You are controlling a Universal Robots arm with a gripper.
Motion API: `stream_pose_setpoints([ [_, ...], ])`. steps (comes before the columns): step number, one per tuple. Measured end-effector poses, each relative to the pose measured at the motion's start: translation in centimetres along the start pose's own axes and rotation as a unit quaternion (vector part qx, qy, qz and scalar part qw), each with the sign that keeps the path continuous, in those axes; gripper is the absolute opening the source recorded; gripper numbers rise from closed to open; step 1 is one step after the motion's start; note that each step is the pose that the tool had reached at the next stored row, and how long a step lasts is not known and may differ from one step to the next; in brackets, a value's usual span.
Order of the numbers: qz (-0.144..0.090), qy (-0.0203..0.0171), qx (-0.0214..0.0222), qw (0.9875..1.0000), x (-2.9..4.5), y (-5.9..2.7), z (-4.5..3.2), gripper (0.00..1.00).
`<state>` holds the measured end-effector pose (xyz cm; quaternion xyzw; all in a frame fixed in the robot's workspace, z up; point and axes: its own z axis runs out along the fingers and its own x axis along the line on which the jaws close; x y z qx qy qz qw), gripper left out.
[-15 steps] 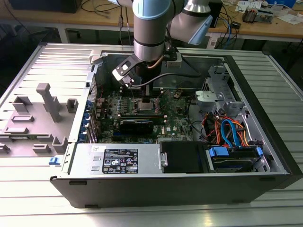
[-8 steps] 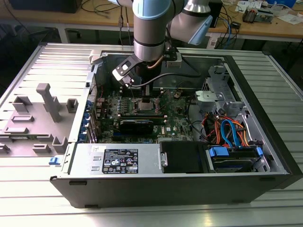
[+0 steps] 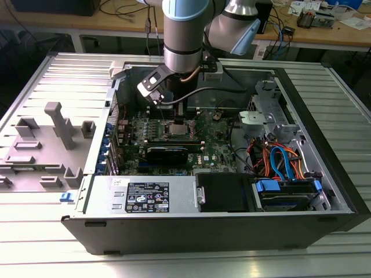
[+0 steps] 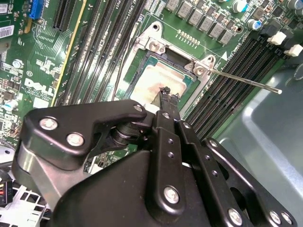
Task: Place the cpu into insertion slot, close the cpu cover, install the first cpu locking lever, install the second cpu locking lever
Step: 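Close the cpu cover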
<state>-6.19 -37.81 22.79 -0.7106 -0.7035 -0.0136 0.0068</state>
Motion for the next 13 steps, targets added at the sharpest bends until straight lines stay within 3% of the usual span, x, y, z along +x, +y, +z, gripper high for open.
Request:
stream_pose_setpoints([
  [13,0.0,-0.0001,0.0,1.0,0.0,0.0,-0.26,0.11],
])
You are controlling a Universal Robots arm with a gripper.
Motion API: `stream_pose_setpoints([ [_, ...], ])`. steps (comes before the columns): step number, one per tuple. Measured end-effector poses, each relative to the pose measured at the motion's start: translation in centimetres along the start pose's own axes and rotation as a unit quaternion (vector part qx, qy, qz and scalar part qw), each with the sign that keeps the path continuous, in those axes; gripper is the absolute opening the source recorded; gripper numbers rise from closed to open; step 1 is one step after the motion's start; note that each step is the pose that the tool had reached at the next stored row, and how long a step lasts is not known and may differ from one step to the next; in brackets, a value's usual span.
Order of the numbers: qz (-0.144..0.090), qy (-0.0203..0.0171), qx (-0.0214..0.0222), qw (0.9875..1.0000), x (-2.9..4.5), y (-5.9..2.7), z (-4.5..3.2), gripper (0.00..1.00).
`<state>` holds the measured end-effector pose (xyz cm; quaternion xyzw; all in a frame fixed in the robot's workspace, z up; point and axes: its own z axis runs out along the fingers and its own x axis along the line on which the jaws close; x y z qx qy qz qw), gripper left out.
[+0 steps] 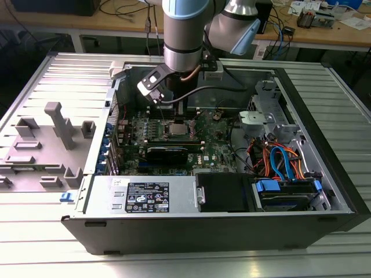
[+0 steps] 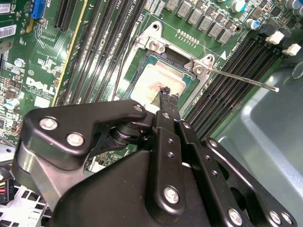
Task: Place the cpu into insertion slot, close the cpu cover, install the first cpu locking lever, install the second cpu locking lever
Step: 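Close the cpu cover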
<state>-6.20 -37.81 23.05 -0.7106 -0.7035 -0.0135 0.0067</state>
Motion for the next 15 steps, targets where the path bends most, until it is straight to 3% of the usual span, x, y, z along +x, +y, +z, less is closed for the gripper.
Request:
stream_pose_setpoints([
  [15,0.0,0.0,0.0,1.0,0.01,0.0,-0.24,0.11],
])
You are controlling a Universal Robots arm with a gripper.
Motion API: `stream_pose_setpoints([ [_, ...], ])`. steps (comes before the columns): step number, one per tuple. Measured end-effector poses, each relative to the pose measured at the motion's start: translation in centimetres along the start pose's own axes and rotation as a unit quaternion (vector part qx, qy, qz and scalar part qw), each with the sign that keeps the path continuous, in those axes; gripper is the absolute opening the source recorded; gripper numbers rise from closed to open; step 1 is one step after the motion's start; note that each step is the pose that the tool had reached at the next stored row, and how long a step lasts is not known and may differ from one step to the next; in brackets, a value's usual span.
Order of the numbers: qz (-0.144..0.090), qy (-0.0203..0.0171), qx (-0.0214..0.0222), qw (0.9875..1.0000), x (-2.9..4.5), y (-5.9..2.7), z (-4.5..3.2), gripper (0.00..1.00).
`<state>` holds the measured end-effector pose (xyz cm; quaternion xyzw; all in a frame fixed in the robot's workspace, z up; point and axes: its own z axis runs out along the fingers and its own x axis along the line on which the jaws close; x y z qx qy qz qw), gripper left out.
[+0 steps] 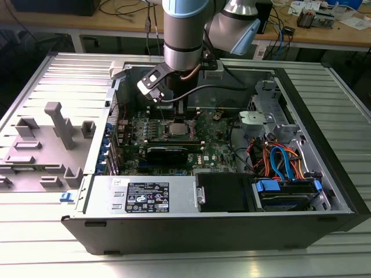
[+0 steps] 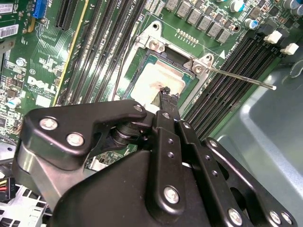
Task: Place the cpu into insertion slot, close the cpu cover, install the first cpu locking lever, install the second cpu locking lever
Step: 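Close the cpu cover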
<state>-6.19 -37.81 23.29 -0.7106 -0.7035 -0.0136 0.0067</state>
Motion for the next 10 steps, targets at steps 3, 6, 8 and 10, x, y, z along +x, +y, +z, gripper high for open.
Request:
stream_pose_setpoints([
  [3,0.0,0.0,0.0,1.0,0.0,0.0,-0.06,0.11],
  [6,0.0,0.0,0.0,1.0,0.0,0.0,-0.12,0.11],
  [8,0.0,0.0,0.0,1.0,0.0,0.0,-0.17,0.11],
  [10,0.0,0.0,0.0,1.0,0.0,0.0,-0.21,0.11],
])
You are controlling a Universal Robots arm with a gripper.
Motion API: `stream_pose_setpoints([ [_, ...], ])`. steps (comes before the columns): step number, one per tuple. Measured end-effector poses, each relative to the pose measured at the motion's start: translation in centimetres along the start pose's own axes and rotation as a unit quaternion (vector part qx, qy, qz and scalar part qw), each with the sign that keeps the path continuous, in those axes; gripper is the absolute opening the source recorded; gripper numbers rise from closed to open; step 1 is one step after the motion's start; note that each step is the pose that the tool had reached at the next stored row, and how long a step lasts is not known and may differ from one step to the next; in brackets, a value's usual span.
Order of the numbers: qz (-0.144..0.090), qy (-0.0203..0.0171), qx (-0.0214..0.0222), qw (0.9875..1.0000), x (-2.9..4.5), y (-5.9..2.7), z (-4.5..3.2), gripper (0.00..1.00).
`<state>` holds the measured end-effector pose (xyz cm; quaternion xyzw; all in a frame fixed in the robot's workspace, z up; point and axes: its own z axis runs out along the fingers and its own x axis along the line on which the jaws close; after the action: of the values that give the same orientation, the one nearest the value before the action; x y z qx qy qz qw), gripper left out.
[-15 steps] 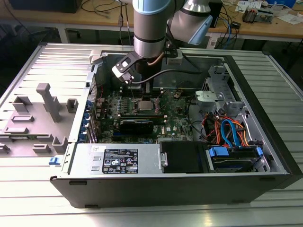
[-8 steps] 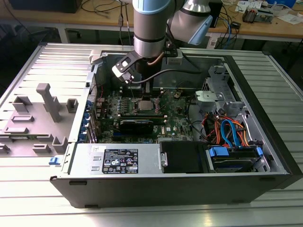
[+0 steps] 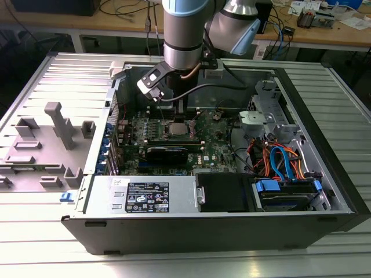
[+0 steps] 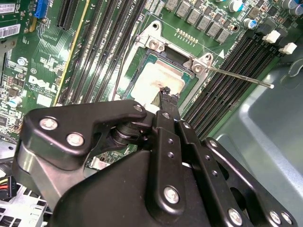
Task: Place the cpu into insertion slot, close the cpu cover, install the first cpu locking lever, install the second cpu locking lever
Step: 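Close the cpu cover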
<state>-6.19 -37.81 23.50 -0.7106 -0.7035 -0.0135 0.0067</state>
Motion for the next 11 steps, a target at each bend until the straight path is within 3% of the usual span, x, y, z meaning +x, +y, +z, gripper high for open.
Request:
stream_pose_setpoints([
  [11,0.0,0.0001,0.0,1.0,0.02,0.01,-0.58,0.11],
])
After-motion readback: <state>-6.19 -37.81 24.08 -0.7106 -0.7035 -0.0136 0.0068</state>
